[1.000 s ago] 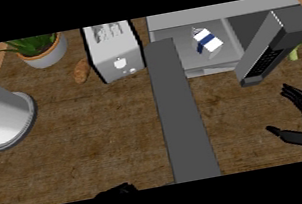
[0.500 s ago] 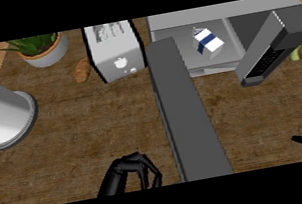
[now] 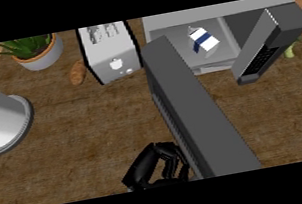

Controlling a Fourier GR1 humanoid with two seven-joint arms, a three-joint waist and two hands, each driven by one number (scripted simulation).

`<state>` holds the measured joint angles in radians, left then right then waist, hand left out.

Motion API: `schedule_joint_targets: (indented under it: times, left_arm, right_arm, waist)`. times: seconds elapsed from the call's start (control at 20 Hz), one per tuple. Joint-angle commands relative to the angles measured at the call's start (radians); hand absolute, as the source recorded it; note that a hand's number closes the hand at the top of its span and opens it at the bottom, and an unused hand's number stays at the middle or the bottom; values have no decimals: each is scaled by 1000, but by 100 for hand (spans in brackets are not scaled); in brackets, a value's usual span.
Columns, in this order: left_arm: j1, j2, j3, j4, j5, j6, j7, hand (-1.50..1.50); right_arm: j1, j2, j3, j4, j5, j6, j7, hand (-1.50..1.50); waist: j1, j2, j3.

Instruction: Pick up the milk, place it into the microwave and close the microwave

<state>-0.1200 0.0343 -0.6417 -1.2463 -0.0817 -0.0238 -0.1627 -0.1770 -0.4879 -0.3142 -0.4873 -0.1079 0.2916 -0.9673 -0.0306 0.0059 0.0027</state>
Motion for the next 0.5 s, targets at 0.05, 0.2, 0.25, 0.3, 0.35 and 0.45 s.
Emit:
schedule_joint_targets:
  times: [0.05,0.2,0.25,0.3,0.35,0.45]
  left_arm:
    - [-98,-33,-143,179,7,-6,-18,150]
    - [-167,-34,-218,188,45,87,-2,150]
    - [-192,-34,-251,219,77,88,-17,150]
    - [-210,-34,-268,199,134,119,-4,150]
    - [-208,-34,-276,224,114,136,-80,150]
    - [-264,-34,-290,204,193,187,-60,150]
  right_arm:
    - [-3,-24,12,-22,-14,153,-100,-150]
    - [2,-16,20,-37,-26,176,-123,-150]
    - [-19,-26,23,-38,-23,161,-102,-150]
    - [-9,8,46,-82,-22,164,-101,-150]
    - [10,-26,49,-76,-23,209,-110,-150]
    - [-18,-28,49,-116,-49,209,-69,-150]
  waist:
    - [-6,3,-2]
    - [-12,2,-1]
    - [-19,6,-2]
    - [-34,4,-4]
    - [-28,5,-3]
    - [-47,6,-5]
